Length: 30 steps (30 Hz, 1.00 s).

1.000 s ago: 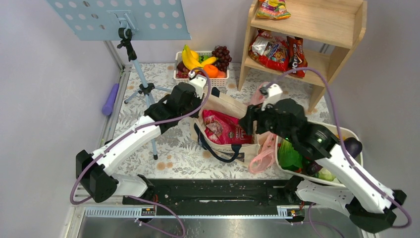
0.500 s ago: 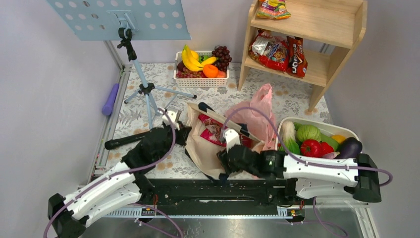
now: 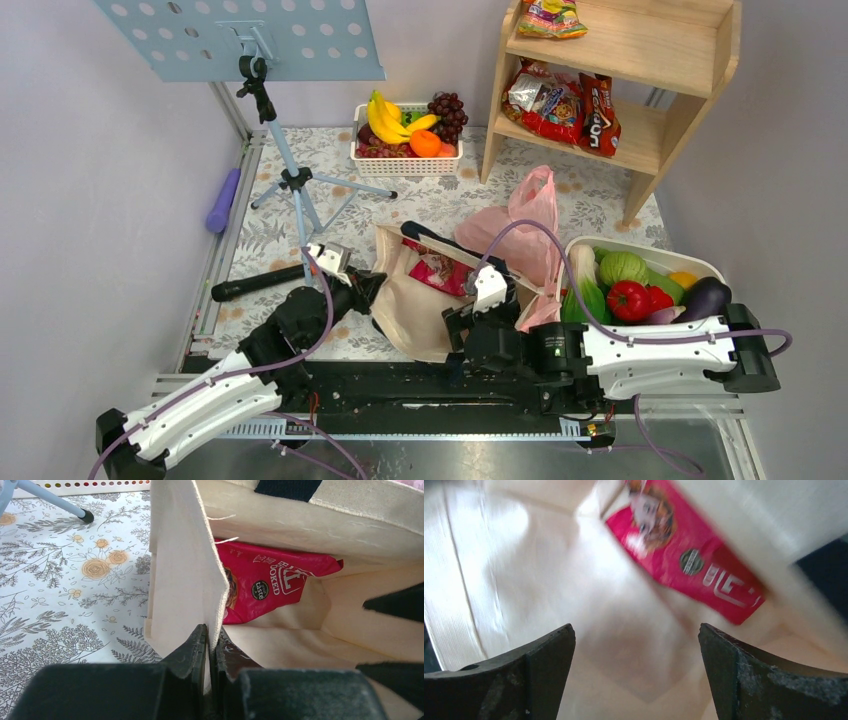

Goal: Untie the knot of the grocery bags and take out the mixed food

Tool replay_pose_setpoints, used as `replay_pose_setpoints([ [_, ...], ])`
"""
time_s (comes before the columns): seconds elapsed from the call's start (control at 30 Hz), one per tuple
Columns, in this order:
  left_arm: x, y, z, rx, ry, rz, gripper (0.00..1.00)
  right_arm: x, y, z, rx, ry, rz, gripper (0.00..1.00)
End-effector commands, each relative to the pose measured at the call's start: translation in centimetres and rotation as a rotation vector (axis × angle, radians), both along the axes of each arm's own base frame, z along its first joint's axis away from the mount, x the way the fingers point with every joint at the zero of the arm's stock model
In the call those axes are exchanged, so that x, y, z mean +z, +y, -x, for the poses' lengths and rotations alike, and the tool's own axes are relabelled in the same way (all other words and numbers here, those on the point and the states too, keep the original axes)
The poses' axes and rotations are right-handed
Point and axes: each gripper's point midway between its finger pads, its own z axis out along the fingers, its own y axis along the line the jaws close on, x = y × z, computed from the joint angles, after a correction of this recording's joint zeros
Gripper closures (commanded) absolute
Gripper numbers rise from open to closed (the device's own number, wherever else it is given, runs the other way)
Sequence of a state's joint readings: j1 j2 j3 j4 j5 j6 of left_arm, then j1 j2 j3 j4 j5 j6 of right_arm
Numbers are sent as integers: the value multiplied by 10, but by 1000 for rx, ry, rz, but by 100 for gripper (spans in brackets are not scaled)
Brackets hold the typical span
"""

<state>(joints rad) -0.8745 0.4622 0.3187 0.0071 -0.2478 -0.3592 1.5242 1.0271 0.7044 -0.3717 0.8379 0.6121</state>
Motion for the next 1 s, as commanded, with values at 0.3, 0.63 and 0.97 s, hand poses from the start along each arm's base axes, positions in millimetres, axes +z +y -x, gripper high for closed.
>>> replay_pose_setpoints([
  [0.3, 18, -13, 8, -56, 26, 58, 100, 36, 53, -81, -278, -156, -50, 1],
  [0.63, 31, -28, 16, -98, 131, 124, 100, -39, 66, -135, -483, -137, 44, 1],
  [0.97, 38, -25, 20, -116, 97, 135, 100, -125, 51, -154, -615, 85, 125, 1],
])
